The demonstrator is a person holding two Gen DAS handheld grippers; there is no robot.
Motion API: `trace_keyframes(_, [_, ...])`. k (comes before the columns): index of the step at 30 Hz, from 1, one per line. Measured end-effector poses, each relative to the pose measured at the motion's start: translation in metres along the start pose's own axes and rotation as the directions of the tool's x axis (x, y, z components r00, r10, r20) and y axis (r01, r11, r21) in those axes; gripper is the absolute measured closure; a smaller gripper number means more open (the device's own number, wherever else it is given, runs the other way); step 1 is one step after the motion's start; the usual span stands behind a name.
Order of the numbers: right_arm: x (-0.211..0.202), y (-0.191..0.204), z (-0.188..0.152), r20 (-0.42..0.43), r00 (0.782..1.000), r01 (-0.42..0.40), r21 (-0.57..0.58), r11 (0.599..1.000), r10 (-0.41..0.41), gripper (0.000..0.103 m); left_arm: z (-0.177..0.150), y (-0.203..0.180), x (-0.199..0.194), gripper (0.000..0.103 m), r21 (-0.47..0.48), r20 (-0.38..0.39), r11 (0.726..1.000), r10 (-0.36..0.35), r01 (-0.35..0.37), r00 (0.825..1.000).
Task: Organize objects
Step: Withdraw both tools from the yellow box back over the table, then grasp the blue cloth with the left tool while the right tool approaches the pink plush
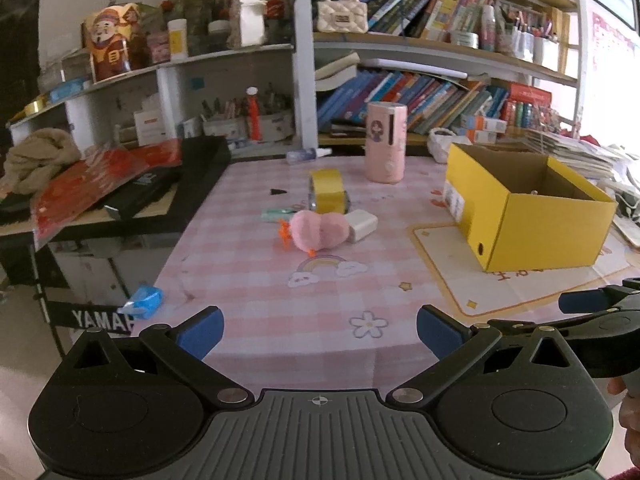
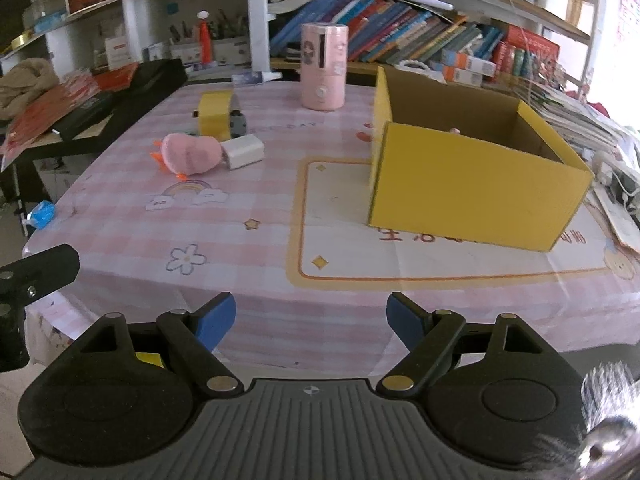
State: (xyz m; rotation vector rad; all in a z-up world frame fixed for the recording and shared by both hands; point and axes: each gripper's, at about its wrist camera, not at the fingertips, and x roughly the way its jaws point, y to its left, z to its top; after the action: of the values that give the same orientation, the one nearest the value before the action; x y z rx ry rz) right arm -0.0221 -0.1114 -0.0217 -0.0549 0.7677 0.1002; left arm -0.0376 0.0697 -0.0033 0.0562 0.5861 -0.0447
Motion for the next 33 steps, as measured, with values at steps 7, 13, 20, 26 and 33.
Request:
trace_keyframes(7, [-0.002, 0.008, 0.005, 0.015, 1.0, -0.004, -0.017, 1.0, 0.005, 0.021, 0.0, 0.007, -0.005, 0.0, -0.005, 0.018, 1.0, 0.019, -0.019, 1.0])
trace_keyframes(13, [-0.003, 0.015, 0.007, 0.022, 1.0, -0.012, -0.031, 0.999, 0.013, 0.021, -0.002, 0.013, -0.009, 0.0, -0.005, 0.033, 1.0, 0.018, -0.018, 0.999])
trace_keyframes(20, [-0.003, 0.027, 0.007, 0.021, 0.999, -0.026, -0.047, 0.999, 0.027, 0.021, -0.005, 0.022, -0.011, 0.0, -0.018, 0.035, 1.0, 0.016, -0.016, 0.999])
trace_keyframes(26, [0.002, 0.032, 0.011, 0.018, 0.999, -0.036, -0.058, 0.998, 0.037, 0.021, -0.005, 0.024, -0.009, 0.0, -0.02, 0.037, 1.0, 0.023, -0.023, 0.999])
trace_keyframes(33, [0.017, 0.035, 0.021, 0.018, 0.998, -0.054, -0.06, 0.997, 0.055, 0.021, 0.001, 0.034, 0.004, 0.0, -0.044, 0.027, 0.998, 0.052, -0.051, 0.998])
